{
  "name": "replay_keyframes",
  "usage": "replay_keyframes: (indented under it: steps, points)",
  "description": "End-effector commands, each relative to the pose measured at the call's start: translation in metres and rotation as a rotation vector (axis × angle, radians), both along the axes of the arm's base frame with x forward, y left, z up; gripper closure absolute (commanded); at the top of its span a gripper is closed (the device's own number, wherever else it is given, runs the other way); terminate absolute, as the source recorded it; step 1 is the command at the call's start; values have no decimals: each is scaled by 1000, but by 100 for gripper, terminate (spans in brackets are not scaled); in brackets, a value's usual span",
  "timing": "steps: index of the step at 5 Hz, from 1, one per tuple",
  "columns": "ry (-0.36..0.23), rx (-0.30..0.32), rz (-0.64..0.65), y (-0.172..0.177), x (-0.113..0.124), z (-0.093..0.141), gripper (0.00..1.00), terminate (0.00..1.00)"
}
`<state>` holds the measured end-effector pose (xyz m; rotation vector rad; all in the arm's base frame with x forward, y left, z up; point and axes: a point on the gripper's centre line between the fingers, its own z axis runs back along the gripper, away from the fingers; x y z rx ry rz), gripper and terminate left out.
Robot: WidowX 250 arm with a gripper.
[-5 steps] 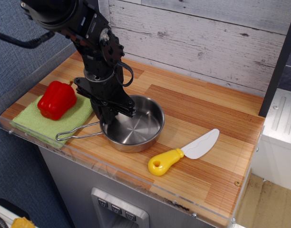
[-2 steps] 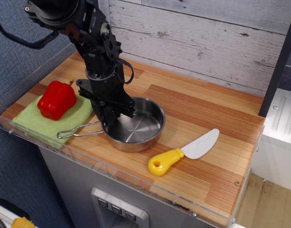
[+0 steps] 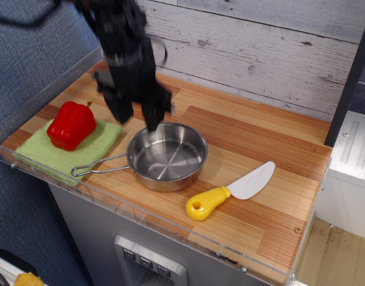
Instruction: Move metal pot in between knife and red pepper
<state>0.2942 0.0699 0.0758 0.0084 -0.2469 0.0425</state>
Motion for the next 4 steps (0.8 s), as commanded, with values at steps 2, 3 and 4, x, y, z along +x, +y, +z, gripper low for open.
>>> replay_keyframes:
  steps: [2,3,4]
  points:
    - [-11,-81,58,19,6,90,0,0]
    - [-11,-81,58,19,6,90,0,0]
    - [-11,-81,58,19,6,90,0,100]
